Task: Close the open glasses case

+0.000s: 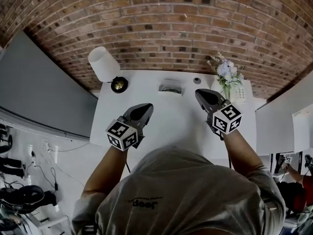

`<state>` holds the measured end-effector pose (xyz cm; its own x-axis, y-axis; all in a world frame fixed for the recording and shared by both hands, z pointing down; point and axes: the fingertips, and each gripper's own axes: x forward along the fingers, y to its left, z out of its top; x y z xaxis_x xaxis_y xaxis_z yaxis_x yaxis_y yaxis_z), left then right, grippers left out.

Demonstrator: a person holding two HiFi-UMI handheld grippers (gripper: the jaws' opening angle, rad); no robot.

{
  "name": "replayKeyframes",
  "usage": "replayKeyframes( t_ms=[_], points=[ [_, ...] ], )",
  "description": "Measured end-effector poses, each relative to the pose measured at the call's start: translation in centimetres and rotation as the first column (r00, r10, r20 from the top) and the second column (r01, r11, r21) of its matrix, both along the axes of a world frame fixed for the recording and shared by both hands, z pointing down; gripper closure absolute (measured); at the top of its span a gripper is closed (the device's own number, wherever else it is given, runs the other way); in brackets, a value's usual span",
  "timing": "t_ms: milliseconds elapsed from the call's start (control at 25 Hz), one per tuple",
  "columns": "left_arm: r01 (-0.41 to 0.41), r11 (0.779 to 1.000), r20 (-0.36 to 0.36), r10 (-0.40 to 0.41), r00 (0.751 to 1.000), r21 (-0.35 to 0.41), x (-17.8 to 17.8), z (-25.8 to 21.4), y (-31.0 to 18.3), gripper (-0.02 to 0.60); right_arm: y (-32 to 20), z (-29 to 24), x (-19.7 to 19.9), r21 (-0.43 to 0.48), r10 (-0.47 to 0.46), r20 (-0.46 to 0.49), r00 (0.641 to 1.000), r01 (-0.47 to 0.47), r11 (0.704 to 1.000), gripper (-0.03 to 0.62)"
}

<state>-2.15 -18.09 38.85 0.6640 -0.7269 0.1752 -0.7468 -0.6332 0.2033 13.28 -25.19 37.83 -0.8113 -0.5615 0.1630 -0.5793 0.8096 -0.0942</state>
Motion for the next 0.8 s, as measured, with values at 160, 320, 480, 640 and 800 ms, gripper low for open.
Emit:
replayKeyframes(
  t_ms=[160, 320, 480, 640, 800],
  points=[
    [-0.010, 1.000, 0.001, 0.010, 1.000, 0.003, -1.2, 0.4, -2.5, 0.584, -1.9, 0.8, -0.8, -0.008, 0.016, 0.007, 1.000, -0.016, 1.000, 0.585],
    [-0.046, 0.999, -0.012, 0.046, 0.999, 0.015, -3.8, 0.8, -5.0, 0.584, -3.2, 1.1, -2.3, 0.004, 0.070, 0.000, 0.998, -0.070, 0.998, 0.585],
    [-0.100, 0.995, -0.028, 0.100, 0.995, 0.011, -6.4, 1.3, -7.0, 0.584, -4.0, 1.1, -3.3, 0.004, 0.158, -0.006, 0.987, -0.158, 0.987, 0.585],
    [-0.165, 0.986, -0.012, 0.165, 0.986, 0.019, -7.4, 1.4, -8.4, 0.584, -4.3, 1.3, -4.0, -0.007, 0.218, -0.016, 0.976, -0.218, 0.976, 0.585],
    [-0.181, 0.983, -0.014, 0.181, 0.983, 0.016, -7.9, 1.6, -8.9, 0.584, -4.3, 1.7, -4.7, -0.016, 0.218, -0.045, 0.975, -0.219, 0.976, 0.583]
  ],
)
